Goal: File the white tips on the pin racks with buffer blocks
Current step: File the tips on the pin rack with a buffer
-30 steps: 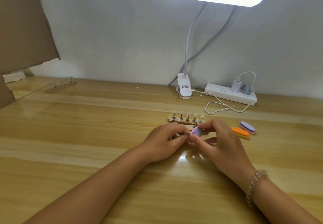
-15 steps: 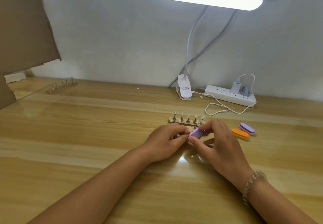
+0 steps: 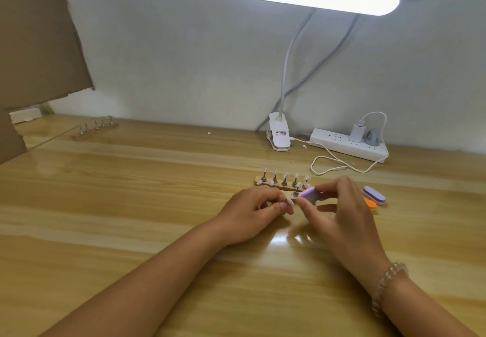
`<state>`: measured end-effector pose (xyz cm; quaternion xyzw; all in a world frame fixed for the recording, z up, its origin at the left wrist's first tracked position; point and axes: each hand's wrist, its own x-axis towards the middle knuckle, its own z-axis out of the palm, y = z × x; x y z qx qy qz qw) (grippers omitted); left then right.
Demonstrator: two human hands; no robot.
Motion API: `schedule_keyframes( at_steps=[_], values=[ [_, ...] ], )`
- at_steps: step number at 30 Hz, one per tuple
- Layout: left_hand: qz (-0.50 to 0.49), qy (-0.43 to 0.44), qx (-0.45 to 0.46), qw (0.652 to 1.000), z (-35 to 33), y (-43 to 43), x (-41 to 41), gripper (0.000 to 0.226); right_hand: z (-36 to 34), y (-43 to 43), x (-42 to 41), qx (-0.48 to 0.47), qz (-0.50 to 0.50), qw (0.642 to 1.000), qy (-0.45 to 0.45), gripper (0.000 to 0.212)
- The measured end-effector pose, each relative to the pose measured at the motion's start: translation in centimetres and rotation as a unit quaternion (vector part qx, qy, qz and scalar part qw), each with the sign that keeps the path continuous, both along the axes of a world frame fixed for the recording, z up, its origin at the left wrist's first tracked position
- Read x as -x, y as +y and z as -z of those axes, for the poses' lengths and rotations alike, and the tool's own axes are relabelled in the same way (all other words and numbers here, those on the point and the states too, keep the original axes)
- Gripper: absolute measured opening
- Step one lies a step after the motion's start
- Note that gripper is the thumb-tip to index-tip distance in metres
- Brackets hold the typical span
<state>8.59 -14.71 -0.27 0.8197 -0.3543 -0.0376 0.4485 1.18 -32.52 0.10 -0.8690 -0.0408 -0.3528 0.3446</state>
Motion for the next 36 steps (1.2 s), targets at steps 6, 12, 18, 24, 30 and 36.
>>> schedule_keyframes(
  at_steps=[6, 12, 18, 24, 30, 36],
  values=[
    [-0.001, -0.023, -0.027, 0.999, 0.10, -0.04, 0.11, 0.015, 0.09, 0.27, -0.10, 0.038, -0.021, 0.999, 0.014, 0.027],
    [0.011, -0.016, -0.023, 1.000, 0.08, 0.14, 0.25, 0.015, 0.14, 0.30, 0.01, 0.045, -0.035, 0.998, 0.007, 0.028],
    [-0.001, -0.016, -0.015, 1.000, 0.21, 0.08, 0.04, 0.017, 0.03, 0.43, 0.38, 0.021, -0.054, 0.998, 0.021, 0.030],
    [0.003, -0.024, -0.027, 0.999, 0.19, -0.14, 0.09, 0.013, -0.08, 0.36, 0.09, 0.029, -0.034, 0.999, 0.018, 0.028],
    [0.004, -0.016, -0.021, 1.000, 0.09, 0.01, 0.15, 0.018, -0.08, 0.41, 0.14, 0.034, -0.056, 0.997, 0.035, 0.028],
    [0.005, -0.007, -0.012, 1.000, 0.21, 0.07, 0.04, 0.017, -0.15, 0.82, 0.78, 0.121, -0.068, 0.990, 0.022, 0.029]
  ],
)
